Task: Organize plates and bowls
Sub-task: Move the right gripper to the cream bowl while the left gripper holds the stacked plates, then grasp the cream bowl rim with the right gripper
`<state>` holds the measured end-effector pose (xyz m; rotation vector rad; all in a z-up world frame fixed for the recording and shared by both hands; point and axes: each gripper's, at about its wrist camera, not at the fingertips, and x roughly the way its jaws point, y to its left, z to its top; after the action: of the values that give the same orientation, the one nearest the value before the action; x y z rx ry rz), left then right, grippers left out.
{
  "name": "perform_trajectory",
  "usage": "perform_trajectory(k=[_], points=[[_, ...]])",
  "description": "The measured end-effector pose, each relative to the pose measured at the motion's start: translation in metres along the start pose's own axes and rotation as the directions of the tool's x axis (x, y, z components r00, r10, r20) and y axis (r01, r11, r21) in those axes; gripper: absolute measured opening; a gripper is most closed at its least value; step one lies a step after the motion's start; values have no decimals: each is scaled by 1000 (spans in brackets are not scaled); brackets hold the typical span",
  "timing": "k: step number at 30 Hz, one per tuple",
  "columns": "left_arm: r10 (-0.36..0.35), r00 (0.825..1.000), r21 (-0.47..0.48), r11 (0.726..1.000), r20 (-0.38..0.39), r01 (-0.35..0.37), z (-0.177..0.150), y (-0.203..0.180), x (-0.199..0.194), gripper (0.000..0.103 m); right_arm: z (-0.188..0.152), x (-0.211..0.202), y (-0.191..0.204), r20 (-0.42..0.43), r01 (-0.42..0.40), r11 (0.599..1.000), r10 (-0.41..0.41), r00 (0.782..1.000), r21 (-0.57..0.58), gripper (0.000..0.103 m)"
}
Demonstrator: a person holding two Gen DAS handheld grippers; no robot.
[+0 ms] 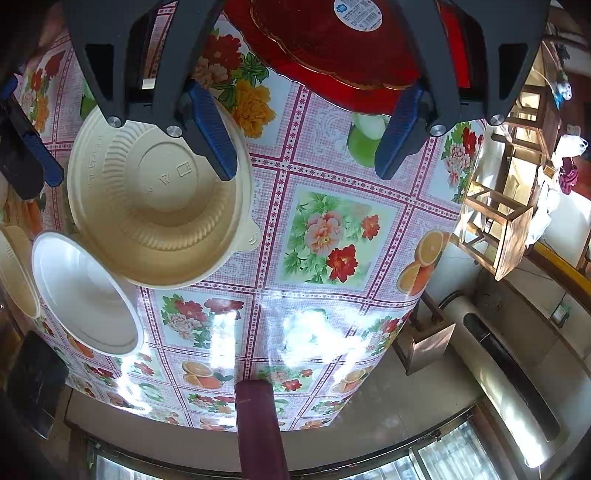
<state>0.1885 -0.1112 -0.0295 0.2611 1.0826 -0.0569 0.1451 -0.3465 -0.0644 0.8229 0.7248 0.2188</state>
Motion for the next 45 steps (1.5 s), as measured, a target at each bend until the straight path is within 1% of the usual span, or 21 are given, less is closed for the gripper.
perform_trajectory(k=[4,7,8,9,11,14,18,24,28,29,30,32,34,35,36,37,38,39,40,42,45], points=[[-22,1000,-14,1000,-13,21,0,-3,4,77,1,3,3,11,29,999,-29,1000,-30,81],[-36,999,-21,999,-18,36,1,-5,5,77,2,8,0,-4,37,999,-37,999,-20,69],[-44,999,-25,999,-21,43,1,-5,6,77,2,9,-2,-12,45,999,-46,999,-17,62],[-51,998,-29,998,-24,50,2,-5,6,77,2,11,-3,-18,53,999,-53,998,-14,58],[-61,998,-40,997,-31,60,4,-4,8,77,1,14,-5,-30,62,998,-62,998,-8,56],[-83,996,-60,995,-37,81,7,-1,11,77,1,15,-6,-35,69,998,-70,997,-14,46],[-125,991,-81,989,-44,121,8,0,12,77,0,15,-6,-35,76,997,-77,996,-13,46],[-137,990,-76,988,-24,135,8,-4,8,77,1,17,-6,-37,81,997,-82,996,-15,43],[-120,993,-62,991,4,120,6,-6,4,77,0,16,-6,-38,79,997,-79,996,-13,40],[-114,993,-58,992,11,115,6,-7,3,75,0,16,-6,-38,78,997,-79,996,-13,40],[-114,993,-54,992,14,114,6,-7,3,68,0,16,-6,-40,77,997,-77,996,-13,37],[-125,992,-54,991,11,125,6,-7,3,62,0,16,-6,-42,77,997,-78,996,-15,35],[-128,992,-55,990,15,129,5,-7,2,60,0,17,-5,-44,75,997,-76,996,-13,32],[-124,992,-53,991,19,125,5,-7,2,58,0,17,-5,-46,73,997,-73,996,-13,27],[-122,992,-52,991,21,123,5,-7,2,52,0,17,-5,-48,72,997,-73,996,-15,23],[-125,992,-53,991,22,126,4,-7,1,43,0,18,-5,-51,72,997,-73,996,-18,21],[-131,991,-55,990,21,132,4,-6,2,38,0,18,-4,-52,75,997,-76,996,-21,17],[-139,990,-58,988,19,140,4,-6,3,29,-1,18,-3,-49,80,996,-81,995,-25,12],[-146,989,-62,987,17,147,3,-5,3,25,-1,18,-3,-47,88,996,-89,995,-28,12],[-156,988,-65,985,18,157,3,-5,5,23,-1,18,-4,-47,93,995,-94,994,-24,12],[-172,985,-55,983,21,173,2,-7,4,12,-1,18,-2,-43,94,995,-95,995,-35,12]])
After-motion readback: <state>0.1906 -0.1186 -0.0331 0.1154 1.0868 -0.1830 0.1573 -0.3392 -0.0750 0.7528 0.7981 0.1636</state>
